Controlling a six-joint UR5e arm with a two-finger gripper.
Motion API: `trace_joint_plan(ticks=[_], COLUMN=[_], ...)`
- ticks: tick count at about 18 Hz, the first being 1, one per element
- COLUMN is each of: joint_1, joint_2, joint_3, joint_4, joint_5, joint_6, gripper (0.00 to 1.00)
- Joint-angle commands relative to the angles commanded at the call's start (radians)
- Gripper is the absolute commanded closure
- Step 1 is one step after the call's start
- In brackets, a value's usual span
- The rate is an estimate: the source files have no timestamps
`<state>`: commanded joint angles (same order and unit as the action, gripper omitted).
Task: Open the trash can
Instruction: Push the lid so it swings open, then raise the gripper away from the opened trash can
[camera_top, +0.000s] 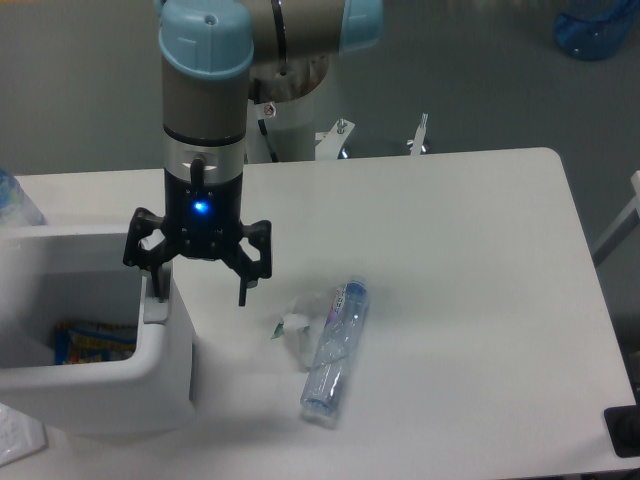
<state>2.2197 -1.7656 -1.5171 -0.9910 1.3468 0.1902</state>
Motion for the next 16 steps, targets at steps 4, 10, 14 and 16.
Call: trace_joint_plan(ticks=[4, 10, 14, 16], joint_1=[0.002, 0.078, 0.106, 0.147], joint_2=[0.003, -0.003, 0.002, 0.009], joint_3=[0.026, 0.173, 0.166, 0.167], joint_4=[0.0, -0.009, -0.064, -0.113], joint_5=[-0.003, 0.058, 0.219, 0.222], joint_6=[0.002, 0.034, 0.257, 0.348], gripper=[0.0, 0.0, 0.0, 0.0])
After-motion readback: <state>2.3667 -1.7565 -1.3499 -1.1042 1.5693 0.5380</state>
